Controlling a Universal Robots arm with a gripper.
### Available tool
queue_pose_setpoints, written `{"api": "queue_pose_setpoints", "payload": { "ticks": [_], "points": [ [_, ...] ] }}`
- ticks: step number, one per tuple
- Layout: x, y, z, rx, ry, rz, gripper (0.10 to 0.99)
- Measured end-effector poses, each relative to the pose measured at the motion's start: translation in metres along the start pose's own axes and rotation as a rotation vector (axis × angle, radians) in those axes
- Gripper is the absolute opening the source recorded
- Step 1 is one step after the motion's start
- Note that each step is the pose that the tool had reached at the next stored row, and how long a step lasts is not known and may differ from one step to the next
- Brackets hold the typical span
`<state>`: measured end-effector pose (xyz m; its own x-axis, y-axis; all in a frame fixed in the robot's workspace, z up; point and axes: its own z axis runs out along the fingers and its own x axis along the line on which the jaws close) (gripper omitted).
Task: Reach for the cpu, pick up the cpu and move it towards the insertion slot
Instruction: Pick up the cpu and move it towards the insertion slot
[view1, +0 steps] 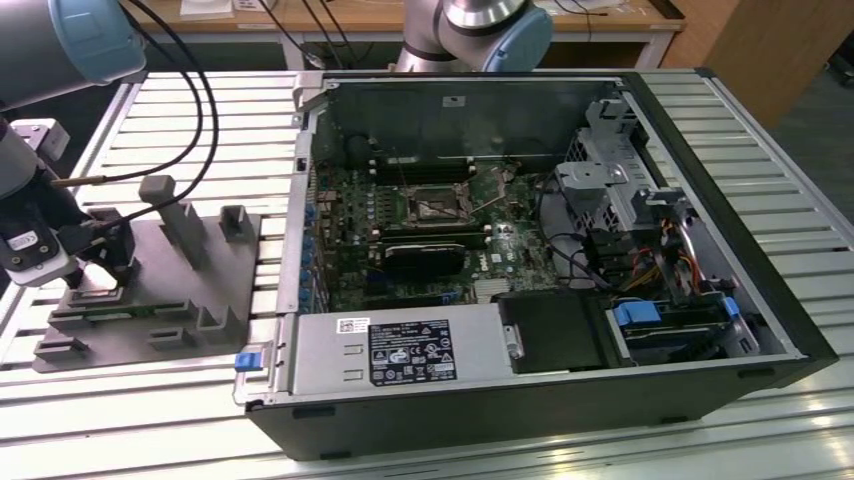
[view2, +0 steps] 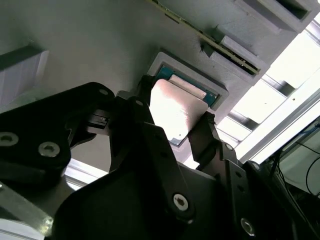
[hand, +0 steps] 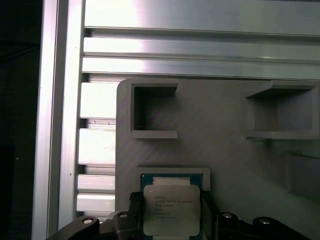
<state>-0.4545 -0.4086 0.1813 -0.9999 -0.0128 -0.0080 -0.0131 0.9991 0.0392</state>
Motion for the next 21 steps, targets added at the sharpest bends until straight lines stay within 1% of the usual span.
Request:
{"api": "queue_pose_setpoints", "payload": {
  "ticks": [7, 8, 11, 13, 19, 20, 21],
  "points": [
    [0.0000, 0.0000, 0.0000, 0.000, -0.0001, 0.000, 0.553],
    [0.0000, 0.0000, 0.0001, 0.000, -0.0002, 0.000, 0.616],
    [-0.0001, 0.0001, -0.0003, 0.000, -0.0001, 0.000, 0.616],
    [0.0000, 0.0001, -0.0023, 0.000, 0.0000, 0.000, 0.616],
    [0.0000, 0.0001, -0.0025, 0.000, -0.0001, 0.000, 0.616],
    [0.0000, 0.0001, -0.0025, 0.000, 0.0000, 0.000, 0.600],
    [0.0000, 0.0001, -0.0026, 0.000, 0.0001, 0.000, 0.541]
  ]
}}
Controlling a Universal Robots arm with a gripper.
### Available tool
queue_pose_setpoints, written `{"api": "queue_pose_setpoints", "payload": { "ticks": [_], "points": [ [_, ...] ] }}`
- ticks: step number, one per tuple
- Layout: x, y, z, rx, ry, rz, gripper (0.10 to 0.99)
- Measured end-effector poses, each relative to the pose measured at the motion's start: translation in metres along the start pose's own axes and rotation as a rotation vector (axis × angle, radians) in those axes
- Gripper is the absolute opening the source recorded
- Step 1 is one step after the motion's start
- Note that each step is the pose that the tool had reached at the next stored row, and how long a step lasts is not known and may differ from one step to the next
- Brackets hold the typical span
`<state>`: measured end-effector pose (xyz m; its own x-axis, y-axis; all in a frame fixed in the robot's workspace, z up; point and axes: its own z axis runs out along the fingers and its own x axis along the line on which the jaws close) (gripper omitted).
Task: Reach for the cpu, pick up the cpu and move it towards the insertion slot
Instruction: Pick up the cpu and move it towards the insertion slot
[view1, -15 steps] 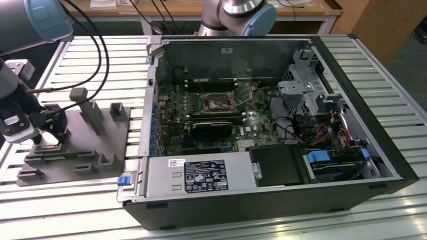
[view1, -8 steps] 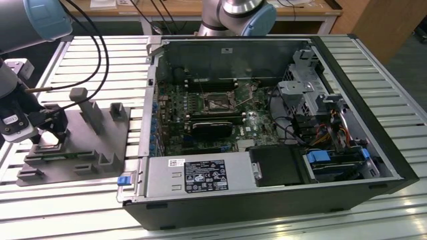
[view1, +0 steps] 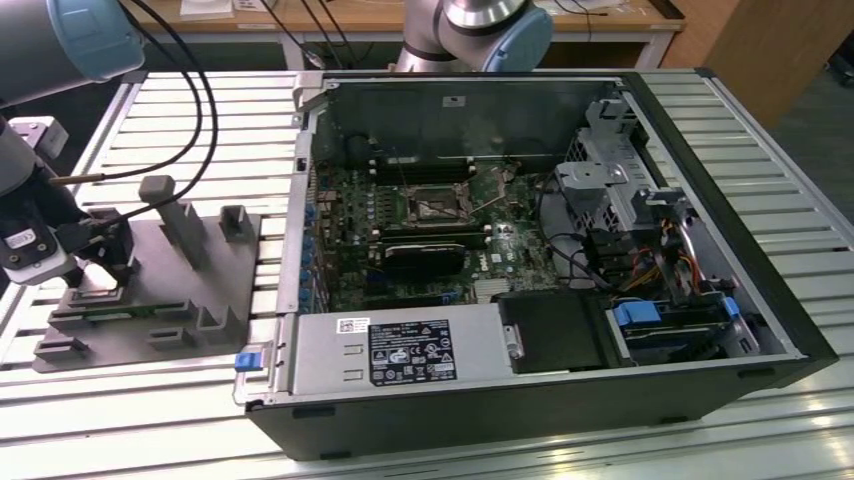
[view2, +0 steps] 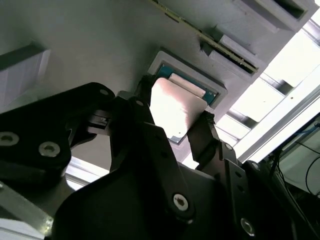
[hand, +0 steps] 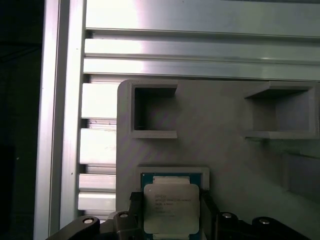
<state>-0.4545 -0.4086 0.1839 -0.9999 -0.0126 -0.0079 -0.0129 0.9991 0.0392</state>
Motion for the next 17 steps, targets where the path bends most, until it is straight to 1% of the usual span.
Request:
{"api": "queue_pose_setpoints", "payload": {
  "ticks": [8, 17],
  "points": [
    [0.0000, 0.0000, -0.0006, 0.000, -0.0003, 0.000, 0.537],
    [-0.0001, 0.0004, -0.0103, 0.000, 0.0000, -0.001, 0.537]
  ]
}}
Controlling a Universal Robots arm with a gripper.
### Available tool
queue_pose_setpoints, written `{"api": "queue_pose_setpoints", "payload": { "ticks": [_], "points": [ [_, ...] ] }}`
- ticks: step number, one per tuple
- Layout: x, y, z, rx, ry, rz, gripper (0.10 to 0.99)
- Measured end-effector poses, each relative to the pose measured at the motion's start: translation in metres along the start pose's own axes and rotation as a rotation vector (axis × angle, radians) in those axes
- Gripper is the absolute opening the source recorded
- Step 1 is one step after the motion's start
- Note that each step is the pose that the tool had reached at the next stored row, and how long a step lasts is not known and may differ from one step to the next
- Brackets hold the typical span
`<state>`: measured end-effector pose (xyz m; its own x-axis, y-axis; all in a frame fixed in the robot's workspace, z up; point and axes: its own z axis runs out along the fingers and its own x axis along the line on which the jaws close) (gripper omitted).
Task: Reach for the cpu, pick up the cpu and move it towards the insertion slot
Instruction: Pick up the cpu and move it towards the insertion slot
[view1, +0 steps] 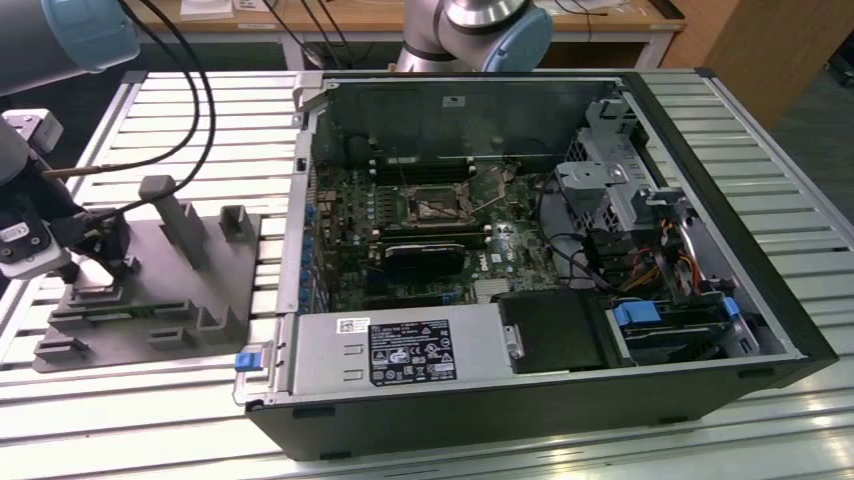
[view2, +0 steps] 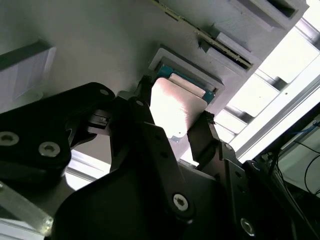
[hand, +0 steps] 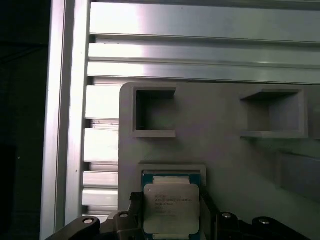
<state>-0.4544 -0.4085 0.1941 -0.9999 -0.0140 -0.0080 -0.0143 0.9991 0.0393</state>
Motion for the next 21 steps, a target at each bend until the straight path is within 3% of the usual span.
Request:
{"api": "queue_pose_setpoints", "payload": {
  "ticks": [21],
  "points": [
    [-0.0002, 0.0012, -0.0302, 0.000, 0.0001, -0.005, 0.537]
  ]
}}
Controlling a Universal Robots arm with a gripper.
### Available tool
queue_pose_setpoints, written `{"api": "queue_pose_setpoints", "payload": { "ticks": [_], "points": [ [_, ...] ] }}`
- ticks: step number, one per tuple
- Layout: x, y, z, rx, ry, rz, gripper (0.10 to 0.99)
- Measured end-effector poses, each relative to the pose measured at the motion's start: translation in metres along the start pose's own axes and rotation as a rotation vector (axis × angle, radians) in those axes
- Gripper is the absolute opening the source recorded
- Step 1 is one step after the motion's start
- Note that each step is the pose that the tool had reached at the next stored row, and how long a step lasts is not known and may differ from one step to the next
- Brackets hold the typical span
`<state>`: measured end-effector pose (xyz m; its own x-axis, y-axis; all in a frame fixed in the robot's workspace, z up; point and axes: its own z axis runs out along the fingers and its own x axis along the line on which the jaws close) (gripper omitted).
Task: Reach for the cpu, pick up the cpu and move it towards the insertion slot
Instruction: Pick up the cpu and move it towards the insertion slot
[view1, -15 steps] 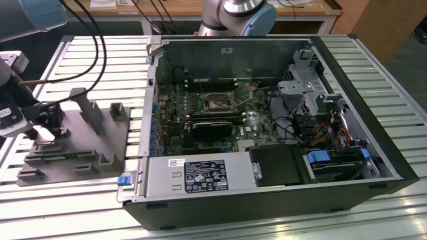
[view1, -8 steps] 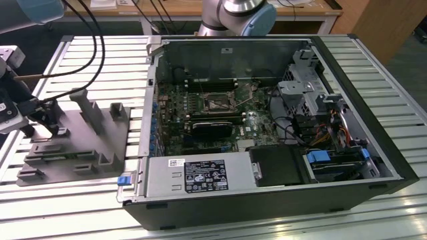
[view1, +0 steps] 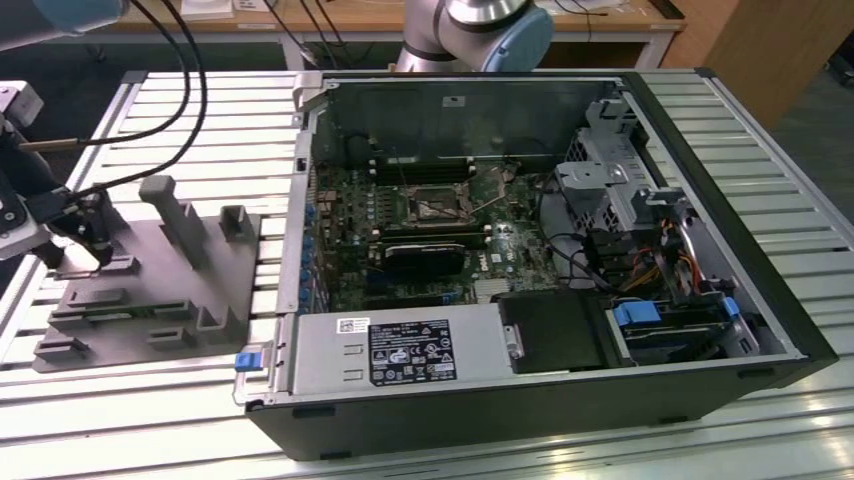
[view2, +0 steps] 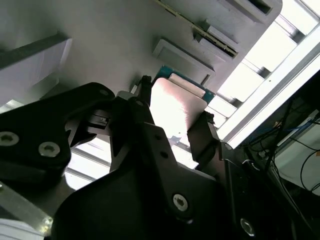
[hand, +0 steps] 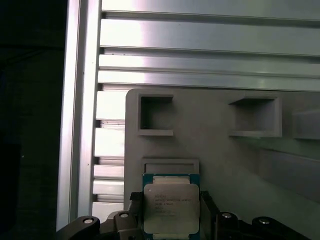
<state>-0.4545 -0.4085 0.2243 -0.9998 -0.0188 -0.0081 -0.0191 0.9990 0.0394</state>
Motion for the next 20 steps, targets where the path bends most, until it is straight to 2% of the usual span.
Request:
{"api": "queue_pose_setpoints", "payload": {
  "ticks": [20],
  "points": [
    [-0.0003, 0.0014, -0.0363, 0.000, 0.0000, 0.000, 0.537]
  ]
}}
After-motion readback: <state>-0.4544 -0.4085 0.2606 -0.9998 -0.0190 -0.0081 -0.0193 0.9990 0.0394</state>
